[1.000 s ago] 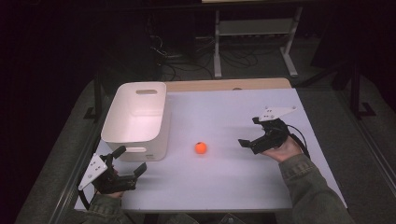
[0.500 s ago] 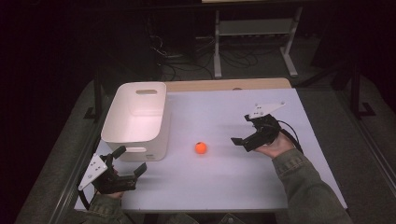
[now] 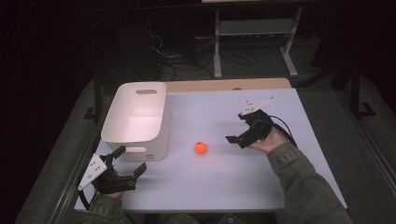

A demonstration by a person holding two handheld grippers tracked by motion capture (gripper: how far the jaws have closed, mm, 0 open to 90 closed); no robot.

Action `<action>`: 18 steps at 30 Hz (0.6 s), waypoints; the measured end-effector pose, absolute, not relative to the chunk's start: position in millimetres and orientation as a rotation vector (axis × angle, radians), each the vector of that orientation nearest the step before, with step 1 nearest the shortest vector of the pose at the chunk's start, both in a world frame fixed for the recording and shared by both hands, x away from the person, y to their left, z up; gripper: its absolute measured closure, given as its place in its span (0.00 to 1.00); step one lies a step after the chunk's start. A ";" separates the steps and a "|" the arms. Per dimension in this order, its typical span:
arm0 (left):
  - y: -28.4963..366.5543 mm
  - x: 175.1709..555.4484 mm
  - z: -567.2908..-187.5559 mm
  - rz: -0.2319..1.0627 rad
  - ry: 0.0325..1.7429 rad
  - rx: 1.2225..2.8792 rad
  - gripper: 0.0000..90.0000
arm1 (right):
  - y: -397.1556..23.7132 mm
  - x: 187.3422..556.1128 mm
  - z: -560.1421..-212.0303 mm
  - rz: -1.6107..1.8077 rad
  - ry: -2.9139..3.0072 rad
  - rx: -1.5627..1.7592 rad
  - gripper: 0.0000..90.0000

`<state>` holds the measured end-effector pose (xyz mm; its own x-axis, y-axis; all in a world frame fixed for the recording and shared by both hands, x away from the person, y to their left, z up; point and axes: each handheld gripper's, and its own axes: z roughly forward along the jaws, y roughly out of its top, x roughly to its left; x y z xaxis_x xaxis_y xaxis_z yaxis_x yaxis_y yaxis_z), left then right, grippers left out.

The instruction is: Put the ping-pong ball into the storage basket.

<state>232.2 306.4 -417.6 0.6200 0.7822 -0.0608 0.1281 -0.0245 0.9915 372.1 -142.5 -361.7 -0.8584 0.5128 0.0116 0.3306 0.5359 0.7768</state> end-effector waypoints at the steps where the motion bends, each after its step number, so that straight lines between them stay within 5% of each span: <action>1: 306.4 232.2 -417.6 0.621 0.793 1.533 0.00 | -141.3 373.2 -361.6 1.216 2.561 0.708 0.00; 18: 306.3 232.2 -417.5 0.622 0.794 1.534 0.00 | -119.9 387.5 -361.3 1.150 2.645 0.692 0.00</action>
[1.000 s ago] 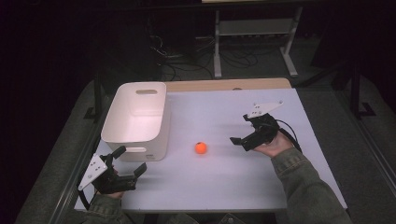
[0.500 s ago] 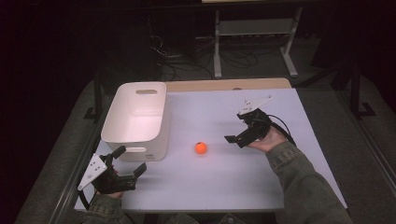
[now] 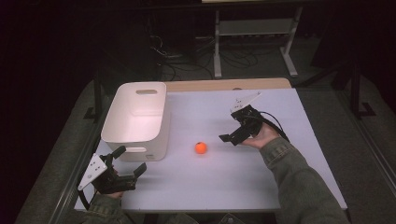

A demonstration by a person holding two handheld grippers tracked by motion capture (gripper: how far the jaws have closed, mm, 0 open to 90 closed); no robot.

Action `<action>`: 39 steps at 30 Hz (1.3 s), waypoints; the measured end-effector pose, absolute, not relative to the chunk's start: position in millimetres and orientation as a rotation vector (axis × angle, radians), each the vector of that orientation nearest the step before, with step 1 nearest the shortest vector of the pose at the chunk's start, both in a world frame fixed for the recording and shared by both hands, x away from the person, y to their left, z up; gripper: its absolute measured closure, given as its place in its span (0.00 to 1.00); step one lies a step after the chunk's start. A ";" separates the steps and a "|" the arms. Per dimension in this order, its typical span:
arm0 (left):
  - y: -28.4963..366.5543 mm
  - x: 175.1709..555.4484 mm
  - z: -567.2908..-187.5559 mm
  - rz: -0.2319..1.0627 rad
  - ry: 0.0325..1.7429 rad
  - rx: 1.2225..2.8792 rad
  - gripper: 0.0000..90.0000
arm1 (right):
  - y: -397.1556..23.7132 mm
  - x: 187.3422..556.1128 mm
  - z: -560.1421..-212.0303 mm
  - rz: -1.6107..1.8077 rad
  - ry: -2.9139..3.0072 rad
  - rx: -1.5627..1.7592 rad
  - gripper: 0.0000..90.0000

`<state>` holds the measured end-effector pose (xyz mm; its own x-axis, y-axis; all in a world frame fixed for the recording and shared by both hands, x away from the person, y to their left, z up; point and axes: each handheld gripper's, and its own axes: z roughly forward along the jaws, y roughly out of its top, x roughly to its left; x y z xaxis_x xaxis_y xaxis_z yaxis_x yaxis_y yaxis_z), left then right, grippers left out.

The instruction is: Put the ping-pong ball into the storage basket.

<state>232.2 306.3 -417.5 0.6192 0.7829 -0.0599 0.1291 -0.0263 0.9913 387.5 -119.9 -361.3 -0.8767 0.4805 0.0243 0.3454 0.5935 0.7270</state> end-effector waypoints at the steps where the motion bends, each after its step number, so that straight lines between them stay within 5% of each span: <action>1: 306.3 232.2 -417.6 0.622 0.794 1.535 0.00 | -117.7 388.7 -362.2 1.150 2.652 0.692 0.00; 39: 307.1 232.0 -417.2 0.619 0.796 1.529 0.00 | -60.9 405.0 -383.9 1.078 2.837 0.588 0.00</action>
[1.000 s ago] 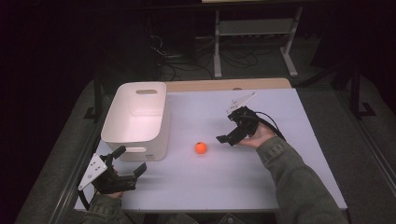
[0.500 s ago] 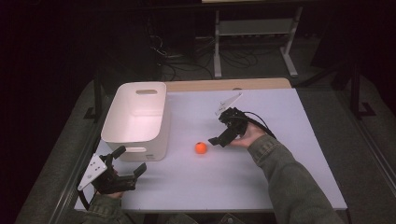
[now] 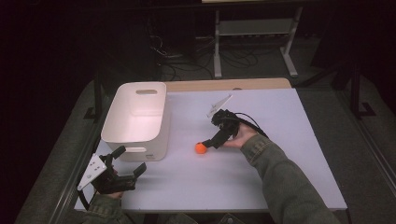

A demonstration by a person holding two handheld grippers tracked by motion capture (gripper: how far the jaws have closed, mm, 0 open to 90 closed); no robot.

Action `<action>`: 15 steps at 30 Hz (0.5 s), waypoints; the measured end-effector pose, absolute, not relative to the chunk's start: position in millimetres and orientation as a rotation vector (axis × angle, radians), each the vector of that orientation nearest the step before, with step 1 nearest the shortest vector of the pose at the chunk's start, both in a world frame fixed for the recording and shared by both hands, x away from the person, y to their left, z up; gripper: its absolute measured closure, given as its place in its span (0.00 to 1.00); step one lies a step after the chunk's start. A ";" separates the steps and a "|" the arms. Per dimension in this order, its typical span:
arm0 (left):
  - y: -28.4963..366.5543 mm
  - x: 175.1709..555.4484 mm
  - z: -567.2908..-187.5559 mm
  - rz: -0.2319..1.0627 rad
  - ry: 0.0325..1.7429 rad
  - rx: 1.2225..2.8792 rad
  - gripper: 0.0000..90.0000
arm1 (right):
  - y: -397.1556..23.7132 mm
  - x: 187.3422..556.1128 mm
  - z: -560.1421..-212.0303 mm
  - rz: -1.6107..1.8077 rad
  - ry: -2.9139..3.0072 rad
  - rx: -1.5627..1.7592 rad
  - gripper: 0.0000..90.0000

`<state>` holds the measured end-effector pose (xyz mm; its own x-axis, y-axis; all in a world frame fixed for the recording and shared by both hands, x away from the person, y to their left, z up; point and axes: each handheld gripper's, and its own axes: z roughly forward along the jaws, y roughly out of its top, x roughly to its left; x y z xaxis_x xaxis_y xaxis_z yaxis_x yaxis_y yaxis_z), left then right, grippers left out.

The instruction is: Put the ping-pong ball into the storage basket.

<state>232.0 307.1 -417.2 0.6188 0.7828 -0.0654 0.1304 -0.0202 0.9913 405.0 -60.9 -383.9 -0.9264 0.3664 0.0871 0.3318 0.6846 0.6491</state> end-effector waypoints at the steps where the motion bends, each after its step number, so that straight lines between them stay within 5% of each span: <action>1: 307.0 231.9 -417.2 0.618 0.796 1.529 0.00 | -59.2 405.3 -384.8 1.080 2.841 0.581 0.00; 15: 307.3 231.9 -417.1 0.616 0.796 1.527 0.00 | -49.9 409.9 -397.5 1.041 2.889 0.575 0.00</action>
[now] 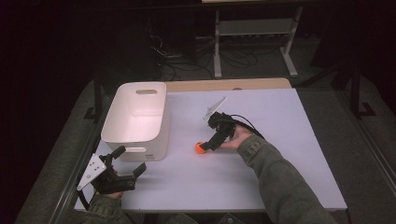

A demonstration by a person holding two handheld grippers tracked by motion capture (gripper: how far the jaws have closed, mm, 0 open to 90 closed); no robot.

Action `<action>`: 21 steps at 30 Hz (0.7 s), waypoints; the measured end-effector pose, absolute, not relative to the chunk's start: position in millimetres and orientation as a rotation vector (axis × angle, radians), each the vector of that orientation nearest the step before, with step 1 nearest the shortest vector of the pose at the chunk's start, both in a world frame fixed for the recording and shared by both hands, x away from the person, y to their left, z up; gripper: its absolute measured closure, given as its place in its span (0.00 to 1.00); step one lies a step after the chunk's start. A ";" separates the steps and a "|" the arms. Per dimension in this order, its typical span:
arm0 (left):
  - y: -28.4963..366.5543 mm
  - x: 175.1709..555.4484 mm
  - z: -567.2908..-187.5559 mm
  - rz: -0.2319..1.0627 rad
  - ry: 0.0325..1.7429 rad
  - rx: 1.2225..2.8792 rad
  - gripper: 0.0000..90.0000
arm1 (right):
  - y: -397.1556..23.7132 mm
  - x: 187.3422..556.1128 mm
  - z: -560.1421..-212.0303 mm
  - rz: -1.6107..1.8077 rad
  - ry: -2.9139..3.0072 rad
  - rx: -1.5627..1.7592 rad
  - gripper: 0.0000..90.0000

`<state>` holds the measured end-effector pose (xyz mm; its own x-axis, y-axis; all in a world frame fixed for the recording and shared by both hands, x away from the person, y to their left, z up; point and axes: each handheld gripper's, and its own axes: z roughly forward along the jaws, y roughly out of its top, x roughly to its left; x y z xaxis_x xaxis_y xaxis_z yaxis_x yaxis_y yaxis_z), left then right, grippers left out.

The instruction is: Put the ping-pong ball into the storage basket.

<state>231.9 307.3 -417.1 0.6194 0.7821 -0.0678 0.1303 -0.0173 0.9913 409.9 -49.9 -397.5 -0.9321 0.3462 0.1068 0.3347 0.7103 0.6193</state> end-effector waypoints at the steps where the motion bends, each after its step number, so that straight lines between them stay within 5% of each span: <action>1: 307.2 231.9 -417.1 0.616 0.796 1.527 0.00 | -49.6 409.8 -398.0 1.039 2.891 0.581 0.00; 21: 307.5 232.1 -417.2 0.617 0.797 1.529 0.00 | -41.8 421.2 -415.5 1.010 2.989 0.565 0.03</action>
